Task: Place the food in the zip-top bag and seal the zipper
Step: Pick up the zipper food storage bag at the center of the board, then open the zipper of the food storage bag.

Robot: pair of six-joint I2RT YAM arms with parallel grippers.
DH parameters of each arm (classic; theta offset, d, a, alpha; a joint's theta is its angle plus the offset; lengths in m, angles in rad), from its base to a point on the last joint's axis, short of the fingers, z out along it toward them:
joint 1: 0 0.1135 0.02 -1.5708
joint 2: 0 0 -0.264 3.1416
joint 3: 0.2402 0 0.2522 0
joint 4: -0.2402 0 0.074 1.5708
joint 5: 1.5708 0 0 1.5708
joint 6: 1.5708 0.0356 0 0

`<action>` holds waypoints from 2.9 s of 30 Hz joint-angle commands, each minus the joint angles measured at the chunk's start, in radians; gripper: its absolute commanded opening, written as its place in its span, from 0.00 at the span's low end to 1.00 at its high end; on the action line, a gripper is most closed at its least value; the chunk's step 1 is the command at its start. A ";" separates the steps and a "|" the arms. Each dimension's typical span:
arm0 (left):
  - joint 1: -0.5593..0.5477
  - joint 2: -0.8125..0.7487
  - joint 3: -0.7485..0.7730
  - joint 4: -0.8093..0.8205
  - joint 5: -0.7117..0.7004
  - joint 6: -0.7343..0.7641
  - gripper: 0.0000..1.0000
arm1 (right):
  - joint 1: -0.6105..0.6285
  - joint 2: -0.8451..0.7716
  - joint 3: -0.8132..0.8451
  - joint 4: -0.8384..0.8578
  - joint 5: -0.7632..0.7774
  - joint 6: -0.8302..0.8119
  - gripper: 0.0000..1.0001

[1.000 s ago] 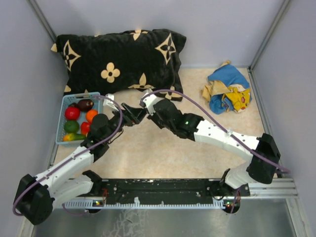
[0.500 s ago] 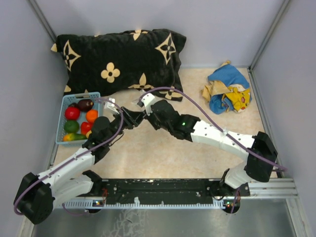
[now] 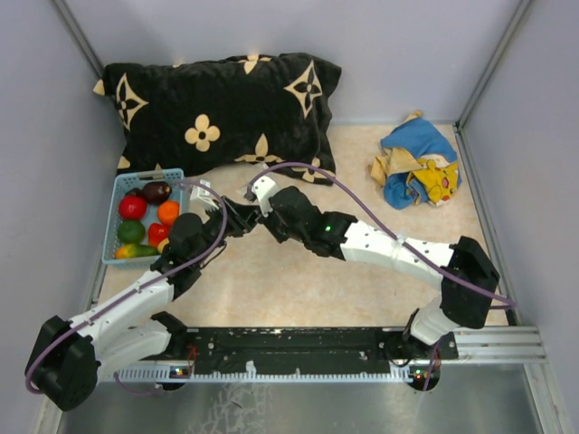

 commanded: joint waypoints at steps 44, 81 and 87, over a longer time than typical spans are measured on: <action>0.004 -0.044 0.185 -0.302 0.044 0.248 0.00 | 0.041 -0.209 -0.123 0.139 0.207 0.023 0.72; 0.004 -0.147 0.283 -0.584 0.096 0.314 0.00 | 0.005 -0.225 -0.165 0.289 0.544 -0.188 0.06; 0.003 -0.122 0.346 -0.638 0.019 0.381 0.00 | 0.003 -0.227 -0.075 0.254 0.603 -0.264 0.00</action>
